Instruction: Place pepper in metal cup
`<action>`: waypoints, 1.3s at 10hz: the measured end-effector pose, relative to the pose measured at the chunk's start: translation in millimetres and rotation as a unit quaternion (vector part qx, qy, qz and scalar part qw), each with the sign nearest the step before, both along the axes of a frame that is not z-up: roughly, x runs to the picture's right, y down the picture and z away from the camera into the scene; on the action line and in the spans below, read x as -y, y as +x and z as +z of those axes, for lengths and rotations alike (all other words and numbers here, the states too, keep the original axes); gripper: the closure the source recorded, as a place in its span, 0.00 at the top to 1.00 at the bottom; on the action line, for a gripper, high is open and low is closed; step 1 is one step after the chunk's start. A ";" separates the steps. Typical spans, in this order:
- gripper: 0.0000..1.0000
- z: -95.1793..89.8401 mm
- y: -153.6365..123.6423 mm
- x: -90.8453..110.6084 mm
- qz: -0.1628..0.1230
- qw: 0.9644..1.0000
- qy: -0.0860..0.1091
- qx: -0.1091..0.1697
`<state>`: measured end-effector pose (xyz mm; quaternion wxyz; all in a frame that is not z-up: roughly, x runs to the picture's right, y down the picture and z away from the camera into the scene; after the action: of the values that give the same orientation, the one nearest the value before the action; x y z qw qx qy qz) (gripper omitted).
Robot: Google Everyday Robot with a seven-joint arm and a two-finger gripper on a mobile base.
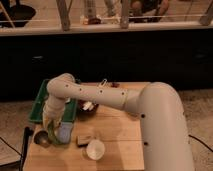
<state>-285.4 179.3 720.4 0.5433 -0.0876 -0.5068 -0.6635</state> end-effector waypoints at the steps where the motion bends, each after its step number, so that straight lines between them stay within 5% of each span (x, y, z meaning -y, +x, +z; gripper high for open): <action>1: 0.00 0.9 -0.6 0.8 0.000 1.000 -0.003 0.002; 13: 0.00 2.4 -15.8 -1.9 -0.010 1.000 -0.019 0.009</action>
<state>-301.2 181.2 722.8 0.5298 -0.0972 -0.5237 -0.6600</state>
